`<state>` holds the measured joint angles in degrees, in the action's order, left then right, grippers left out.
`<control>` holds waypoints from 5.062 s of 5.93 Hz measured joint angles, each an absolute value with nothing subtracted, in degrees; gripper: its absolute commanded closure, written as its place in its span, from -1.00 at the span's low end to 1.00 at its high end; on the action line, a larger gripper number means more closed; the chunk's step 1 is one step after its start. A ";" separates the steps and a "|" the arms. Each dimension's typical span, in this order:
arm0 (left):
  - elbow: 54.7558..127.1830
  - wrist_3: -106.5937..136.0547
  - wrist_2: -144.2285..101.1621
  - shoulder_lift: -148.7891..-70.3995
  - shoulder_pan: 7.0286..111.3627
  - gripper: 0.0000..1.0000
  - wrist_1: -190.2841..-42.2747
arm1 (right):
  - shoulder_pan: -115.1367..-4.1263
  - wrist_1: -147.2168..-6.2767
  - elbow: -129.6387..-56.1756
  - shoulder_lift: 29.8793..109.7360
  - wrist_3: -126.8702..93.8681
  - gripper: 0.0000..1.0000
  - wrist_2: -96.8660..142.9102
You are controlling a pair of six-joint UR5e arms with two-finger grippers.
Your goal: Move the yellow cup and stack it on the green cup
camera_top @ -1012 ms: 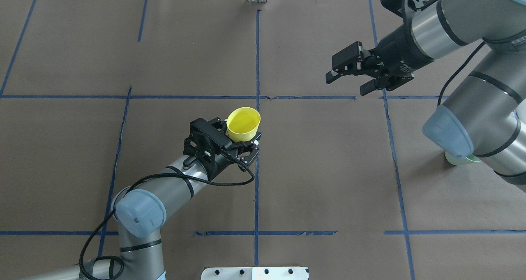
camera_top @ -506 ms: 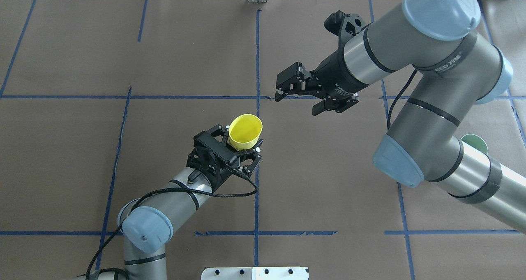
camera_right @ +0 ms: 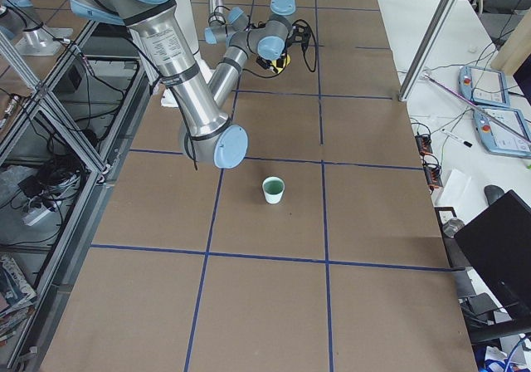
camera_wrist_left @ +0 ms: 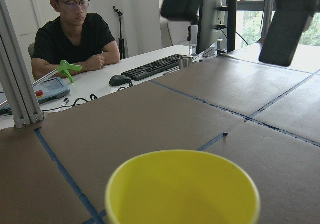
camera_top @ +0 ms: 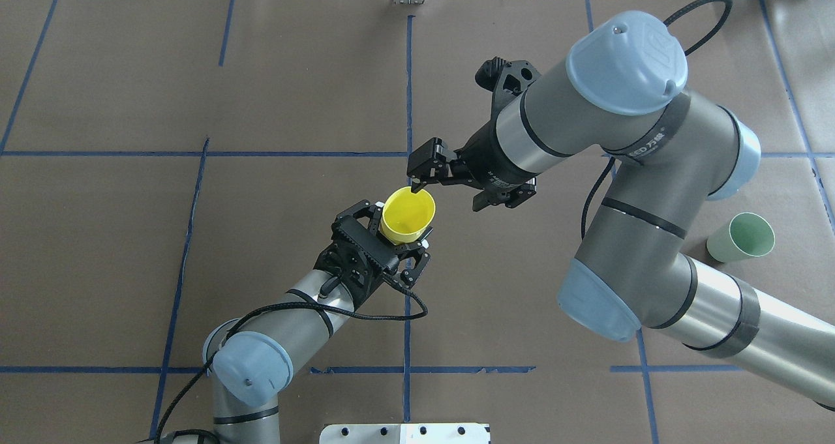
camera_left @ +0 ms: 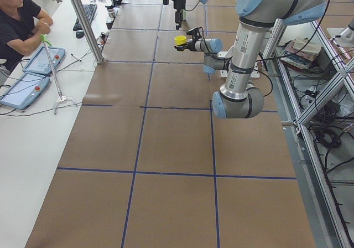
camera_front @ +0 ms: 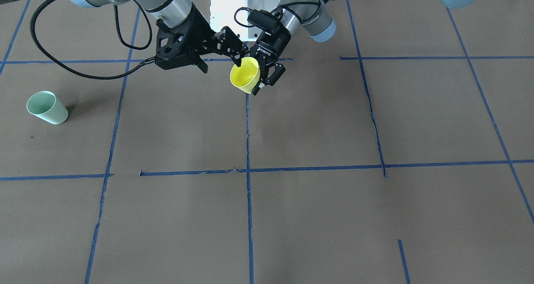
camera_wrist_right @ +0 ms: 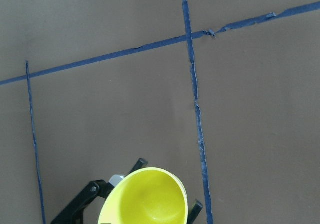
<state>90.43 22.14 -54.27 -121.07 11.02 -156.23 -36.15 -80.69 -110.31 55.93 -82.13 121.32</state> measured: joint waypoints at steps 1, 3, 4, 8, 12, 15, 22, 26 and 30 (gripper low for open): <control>90.38 21.81 -54.21 -121.23 10.88 0.88 -156.25 | -35.09 -80.97 -110.36 56.34 -82.14 -1.00 120.71; 90.48 21.92 -54.25 -121.38 10.82 0.82 -156.40 | -34.07 -81.25 -110.30 56.93 -82.10 -0.96 120.22; 90.77 22.04 -54.29 -121.47 10.82 0.73 -156.46 | -33.59 -81.31 -110.13 57.00 -82.09 -0.92 119.39; 91.30 22.25 -54.38 -121.94 10.43 0.14 -156.75 | -32.91 -81.34 -109.62 57.00 -82.16 -0.02 117.90; 91.30 22.20 -54.41 -122.29 10.26 -0.92 -156.73 | -32.60 -81.27 -109.67 57.02 -82.99 1.00 116.42; 91.32 22.23 -54.34 -122.34 10.29 -0.98 -156.80 | -32.03 -81.32 -109.71 57.08 -85.28 1.00 114.31; 91.32 22.22 -53.46 -122.37 10.27 -0.98 -156.74 | -37.88 -87.06 -109.73 61.60 -87.98 1.00 105.96; 91.96 24.86 -53.10 -124.06 9.69 -0.98 -155.59 | -48.34 -86.52 -115.85 76.83 -80.98 1.00 107.70; 96.42 43.68 -57.24 -125.79 9.91 -0.99 -139.88 | -57.62 -74.21 -118.88 96.55 -69.33 1.00 115.41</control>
<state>96.42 43.68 -57.24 -125.79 9.91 -139.88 -57.62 -74.21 -118.88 96.55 -69.33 115.41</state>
